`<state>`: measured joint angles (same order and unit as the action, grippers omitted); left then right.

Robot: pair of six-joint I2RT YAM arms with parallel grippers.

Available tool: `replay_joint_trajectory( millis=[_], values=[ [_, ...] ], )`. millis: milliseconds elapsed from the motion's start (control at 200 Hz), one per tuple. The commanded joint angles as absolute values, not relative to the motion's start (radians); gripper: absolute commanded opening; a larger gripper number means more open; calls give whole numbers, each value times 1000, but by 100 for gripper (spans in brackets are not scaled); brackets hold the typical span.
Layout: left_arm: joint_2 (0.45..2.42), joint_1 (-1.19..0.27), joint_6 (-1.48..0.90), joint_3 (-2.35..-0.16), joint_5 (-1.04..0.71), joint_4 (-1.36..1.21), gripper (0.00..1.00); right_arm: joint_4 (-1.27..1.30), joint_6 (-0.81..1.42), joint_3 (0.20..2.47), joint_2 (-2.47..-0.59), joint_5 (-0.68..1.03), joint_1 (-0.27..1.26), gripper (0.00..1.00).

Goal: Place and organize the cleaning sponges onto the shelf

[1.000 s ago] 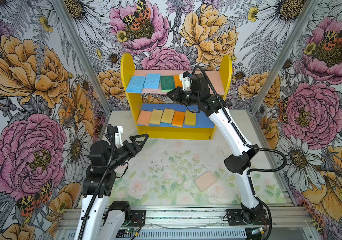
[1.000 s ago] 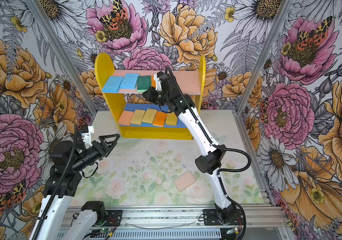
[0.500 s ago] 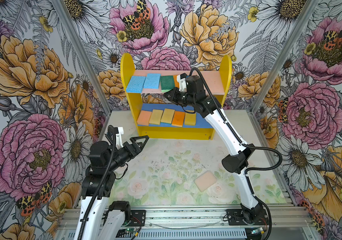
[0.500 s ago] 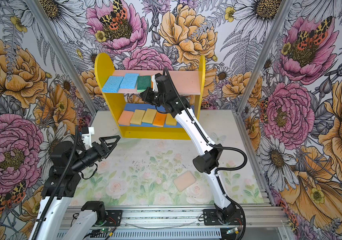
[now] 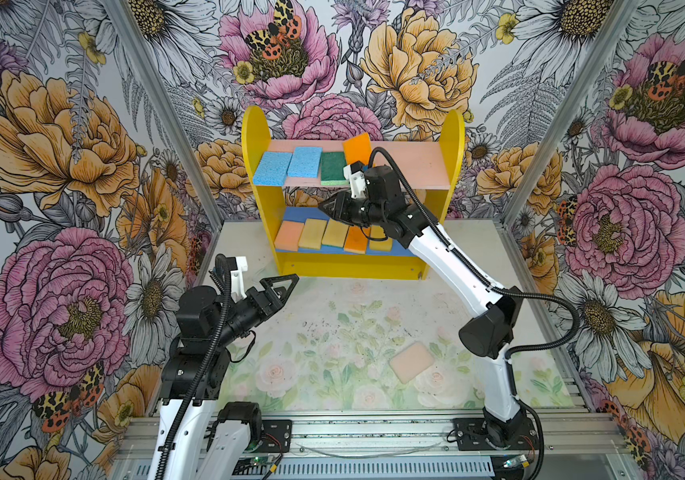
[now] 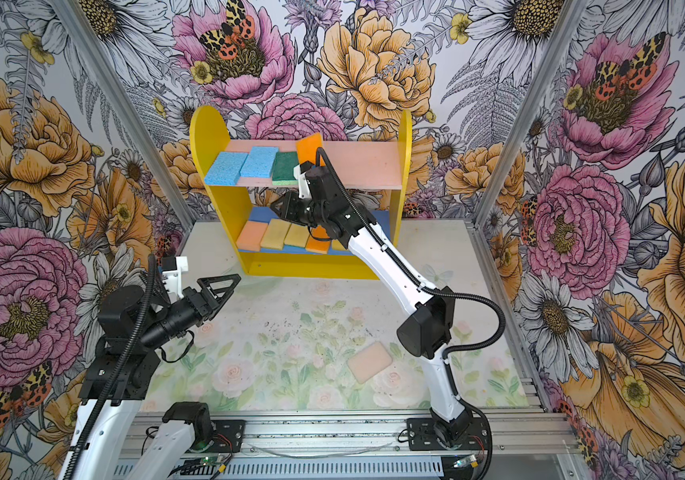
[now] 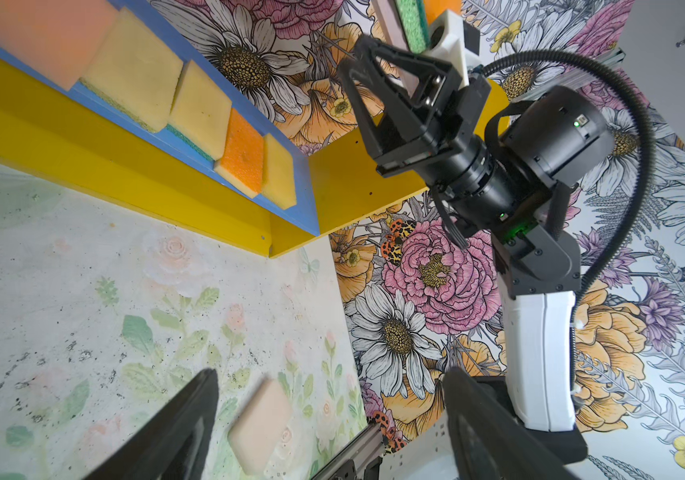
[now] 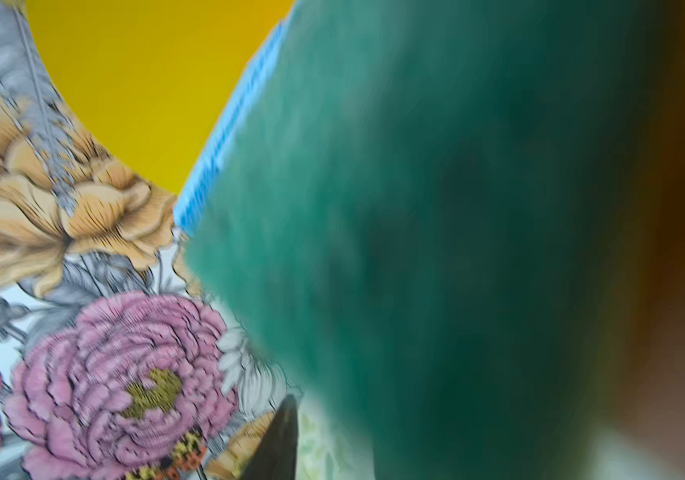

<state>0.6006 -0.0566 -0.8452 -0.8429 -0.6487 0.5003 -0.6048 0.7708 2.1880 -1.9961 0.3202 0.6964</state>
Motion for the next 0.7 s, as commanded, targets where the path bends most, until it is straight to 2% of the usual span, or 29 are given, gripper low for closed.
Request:
replay_joint_trajectory(
  millis=[0,100,205,270,385,505,695],
  values=[
    [578,-89,-816,-790,-648,508,86,-614,661,1897,-1734,207,757,47],
    [582,-183,-802,-750,-576,507,90,-614,706,1538,-1512,136,755,60],
    [616,-347,-777,-721,-434,485,94,-603,783,1220,-1302,87,749,68],
    [660,-423,-778,-704,-359,428,96,-552,834,1099,-1225,115,747,69],
    [769,-469,-811,-700,-355,253,96,-551,846,1065,-1178,128,760,70],
    [848,-469,-800,-786,-330,241,96,-552,817,1082,-1134,87,742,70],
    [932,-418,-760,-1009,-307,262,95,-552,715,1326,-1237,127,671,71]
  ],
)
